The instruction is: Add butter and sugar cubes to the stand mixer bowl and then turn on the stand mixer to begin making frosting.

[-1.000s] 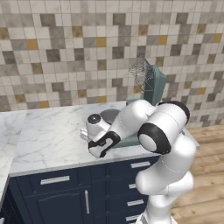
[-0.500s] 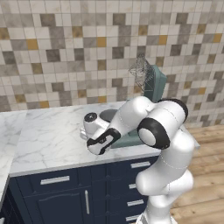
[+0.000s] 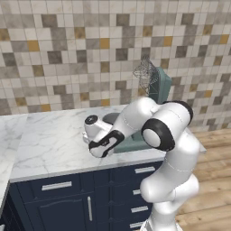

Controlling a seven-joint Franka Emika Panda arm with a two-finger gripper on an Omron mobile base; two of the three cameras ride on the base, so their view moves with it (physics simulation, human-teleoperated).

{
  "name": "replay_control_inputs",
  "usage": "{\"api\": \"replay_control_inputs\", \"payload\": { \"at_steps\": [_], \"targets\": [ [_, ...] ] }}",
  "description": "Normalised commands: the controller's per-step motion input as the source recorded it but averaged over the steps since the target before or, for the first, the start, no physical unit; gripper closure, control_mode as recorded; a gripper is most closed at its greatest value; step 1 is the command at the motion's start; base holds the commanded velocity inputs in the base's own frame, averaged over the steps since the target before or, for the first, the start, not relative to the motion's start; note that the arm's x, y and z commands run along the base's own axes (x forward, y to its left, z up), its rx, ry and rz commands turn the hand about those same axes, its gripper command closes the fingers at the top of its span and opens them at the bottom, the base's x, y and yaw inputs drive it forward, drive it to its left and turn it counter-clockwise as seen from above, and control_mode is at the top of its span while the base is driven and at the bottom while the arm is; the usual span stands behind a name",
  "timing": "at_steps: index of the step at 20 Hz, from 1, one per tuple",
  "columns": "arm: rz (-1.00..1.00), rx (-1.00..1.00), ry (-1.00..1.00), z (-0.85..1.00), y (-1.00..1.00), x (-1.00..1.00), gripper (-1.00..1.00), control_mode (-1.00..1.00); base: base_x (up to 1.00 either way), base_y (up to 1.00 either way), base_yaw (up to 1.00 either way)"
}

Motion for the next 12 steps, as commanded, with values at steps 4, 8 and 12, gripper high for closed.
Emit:
{"api": "replay_control_inputs", "payload": {
  "at_steps": [4,8,12],
  "targets": [
    [-0.02,0.00,0.00,0.04,-0.04,-0.01,1.00,-1.00,0.00,0.00,0.00],
    [0.00,0.01,-0.02,0.45,0.00,-0.33,1.00,-1.00,0.00,0.00,0.00],
    [0.00,0.04,-0.02,0.84,0.00,-0.58,1.00,-1.00,0.00,0.00,0.00]
  ]
}}
